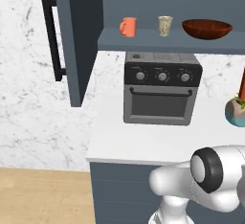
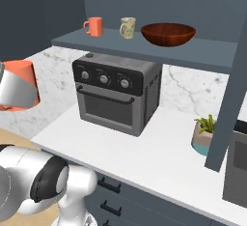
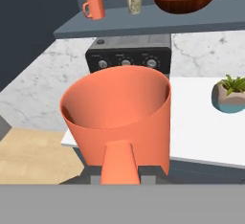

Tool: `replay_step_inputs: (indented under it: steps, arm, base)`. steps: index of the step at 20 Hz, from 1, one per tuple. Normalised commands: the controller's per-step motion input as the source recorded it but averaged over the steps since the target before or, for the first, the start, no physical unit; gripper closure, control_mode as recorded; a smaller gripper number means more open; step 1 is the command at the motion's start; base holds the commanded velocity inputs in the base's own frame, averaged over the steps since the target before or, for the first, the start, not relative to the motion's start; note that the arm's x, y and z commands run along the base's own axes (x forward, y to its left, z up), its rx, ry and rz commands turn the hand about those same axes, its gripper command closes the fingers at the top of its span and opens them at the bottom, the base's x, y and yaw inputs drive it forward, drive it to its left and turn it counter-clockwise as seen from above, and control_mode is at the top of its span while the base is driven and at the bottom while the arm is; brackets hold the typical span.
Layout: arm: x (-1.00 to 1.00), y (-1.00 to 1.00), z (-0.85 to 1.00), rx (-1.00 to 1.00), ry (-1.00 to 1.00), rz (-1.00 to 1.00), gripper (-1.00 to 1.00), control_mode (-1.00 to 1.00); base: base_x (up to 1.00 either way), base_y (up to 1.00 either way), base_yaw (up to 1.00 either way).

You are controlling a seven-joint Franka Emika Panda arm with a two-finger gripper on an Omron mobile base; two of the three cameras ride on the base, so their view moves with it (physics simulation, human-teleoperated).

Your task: Gather all objects into one cabinet and sort the glasses and bowls to opposite sides.

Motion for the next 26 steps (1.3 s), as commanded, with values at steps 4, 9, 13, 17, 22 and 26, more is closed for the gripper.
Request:
replay_step_inputs:
  steps: [4,9,13,17,22,26]
  arm:
    - [0.0,0.0,0.0,0.0,0.0,0.0,1.0,1.0]
    - [0.0,0.0,0.0,0.0,0.0,0.0,1.0,1.0]
    - [0.0,0.0,0.0,0.0,0.0,0.0,1.0,-1.0]
    - [0.0,0.0,0.0,0.0,0.0,0.0,1.0,-1.0]
    - [-0.03,0.0,0.03,0.03,-0.04,0.0,1.0,-1.0]
    - [0.0,0.16,0.46,0.22,-0.17,0.08,1.0,-1.0]
  base:
    - [0.68,0.0,0.0]
    - [0.0,0.0,0.0]
    - [0.0,0.0,0.0]
    - [0.0,0.0,0.0]
    - [0.0,0.0,0.0]
    - [0.0,0.0,0.0]
